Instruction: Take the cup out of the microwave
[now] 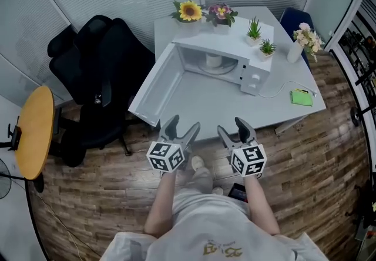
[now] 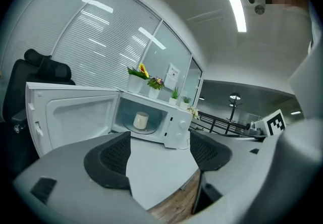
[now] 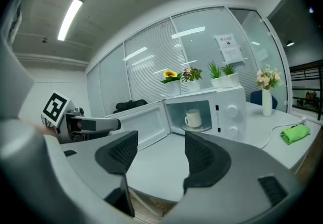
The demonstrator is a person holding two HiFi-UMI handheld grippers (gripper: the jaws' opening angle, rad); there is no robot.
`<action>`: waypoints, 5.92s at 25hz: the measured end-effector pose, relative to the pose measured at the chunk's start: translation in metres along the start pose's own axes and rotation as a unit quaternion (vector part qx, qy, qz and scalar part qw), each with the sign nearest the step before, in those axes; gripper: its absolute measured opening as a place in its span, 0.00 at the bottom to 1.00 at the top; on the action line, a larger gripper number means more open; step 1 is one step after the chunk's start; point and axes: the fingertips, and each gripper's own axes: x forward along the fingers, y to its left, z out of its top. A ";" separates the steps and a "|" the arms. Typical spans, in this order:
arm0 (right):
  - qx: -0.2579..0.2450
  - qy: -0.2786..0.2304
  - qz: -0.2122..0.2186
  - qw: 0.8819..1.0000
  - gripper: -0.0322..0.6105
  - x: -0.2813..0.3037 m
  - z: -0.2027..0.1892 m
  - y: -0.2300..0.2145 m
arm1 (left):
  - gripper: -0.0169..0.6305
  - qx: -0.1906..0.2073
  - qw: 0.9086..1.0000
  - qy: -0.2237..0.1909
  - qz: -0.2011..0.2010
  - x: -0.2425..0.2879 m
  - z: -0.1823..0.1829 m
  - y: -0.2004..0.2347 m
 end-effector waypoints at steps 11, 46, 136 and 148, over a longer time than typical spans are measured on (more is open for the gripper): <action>0.000 0.025 -0.002 1.000 0.49 0.114 0.014 -0.035 | 0.56 0.006 1.000 0.022 -0.001 0.083 0.023 0.084; 0.046 0.050 0.008 0.998 0.48 0.258 0.007 -0.092 | 0.55 -0.016 0.996 0.081 -0.033 0.198 0.006 0.152; -0.076 0.017 0.056 0.995 0.12 0.313 0.002 -0.102 | 0.43 -0.064 0.995 0.078 0.009 0.222 -0.010 0.185; -0.078 0.007 0.073 0.994 0.12 0.284 0.008 -0.083 | 0.39 -0.057 0.997 0.053 0.017 0.209 0.010 0.184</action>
